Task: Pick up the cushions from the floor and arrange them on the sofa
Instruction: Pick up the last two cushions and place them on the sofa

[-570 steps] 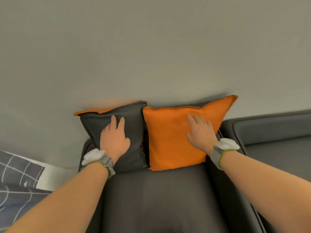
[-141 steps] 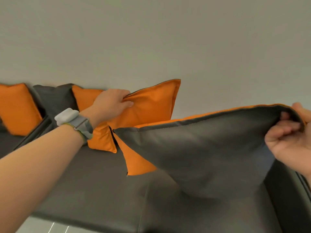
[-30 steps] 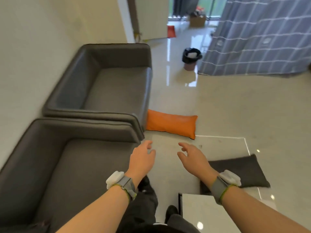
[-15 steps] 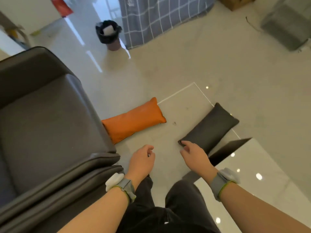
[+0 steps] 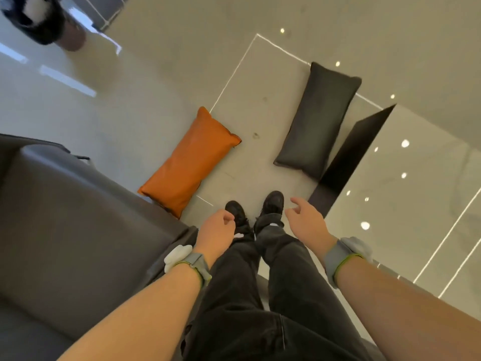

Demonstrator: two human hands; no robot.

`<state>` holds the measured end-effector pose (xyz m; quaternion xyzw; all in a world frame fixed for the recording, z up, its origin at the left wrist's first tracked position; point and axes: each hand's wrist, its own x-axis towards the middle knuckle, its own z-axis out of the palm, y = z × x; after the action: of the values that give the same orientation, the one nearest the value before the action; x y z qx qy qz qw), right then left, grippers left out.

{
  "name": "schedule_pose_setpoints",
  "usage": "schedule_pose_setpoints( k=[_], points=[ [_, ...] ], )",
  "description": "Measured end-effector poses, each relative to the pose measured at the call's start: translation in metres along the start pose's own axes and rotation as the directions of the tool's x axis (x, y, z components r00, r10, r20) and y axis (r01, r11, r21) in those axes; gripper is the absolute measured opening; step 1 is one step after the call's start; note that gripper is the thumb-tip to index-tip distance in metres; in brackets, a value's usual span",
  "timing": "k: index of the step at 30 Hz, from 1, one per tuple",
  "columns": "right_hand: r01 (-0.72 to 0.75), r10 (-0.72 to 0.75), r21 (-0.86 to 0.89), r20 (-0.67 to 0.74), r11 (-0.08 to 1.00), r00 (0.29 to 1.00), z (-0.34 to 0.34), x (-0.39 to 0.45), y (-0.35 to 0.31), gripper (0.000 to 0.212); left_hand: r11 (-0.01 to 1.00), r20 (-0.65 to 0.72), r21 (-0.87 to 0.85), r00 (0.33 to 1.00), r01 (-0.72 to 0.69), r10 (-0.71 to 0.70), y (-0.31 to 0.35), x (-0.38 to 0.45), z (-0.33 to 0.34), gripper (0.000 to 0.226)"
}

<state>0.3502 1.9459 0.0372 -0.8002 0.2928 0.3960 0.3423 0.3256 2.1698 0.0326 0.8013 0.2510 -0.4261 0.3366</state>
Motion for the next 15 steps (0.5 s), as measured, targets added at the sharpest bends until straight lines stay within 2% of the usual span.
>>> schedule_pose_setpoints(
  k=[5, 10, 12, 15],
  points=[
    [-0.104, 0.104, 0.136, 0.009, 0.985, 0.995, 0.003, 0.044, 0.001, 0.049, 1.000, 0.036, 0.003, 0.999, -0.004, 0.004, 0.026, 0.042, 0.001, 0.028],
    [-0.201, 0.198, 0.234, 0.038, 0.951, 0.979, 0.012, 0.116, 0.002, 0.045, 0.999, 0.074, 0.041, 0.997, 0.020, -0.023, 0.039, 0.123, 0.013, 0.026],
    [-0.250, 0.244, 0.303, 0.057, 0.920, 0.968, 0.022, 0.146, 0.004, 0.041, 0.997, 0.104, 0.083, 0.995, 0.002, -0.011, 0.041, 0.154, 0.017, 0.027],
    [-0.373, 0.359, 0.444, 0.119, 0.814, 0.926, 0.047, 0.206, 0.008, 0.028, 0.990, 0.157, 0.132, 0.987, -0.055, 0.034, 0.043, 0.227, 0.027, 0.025]
  ],
)
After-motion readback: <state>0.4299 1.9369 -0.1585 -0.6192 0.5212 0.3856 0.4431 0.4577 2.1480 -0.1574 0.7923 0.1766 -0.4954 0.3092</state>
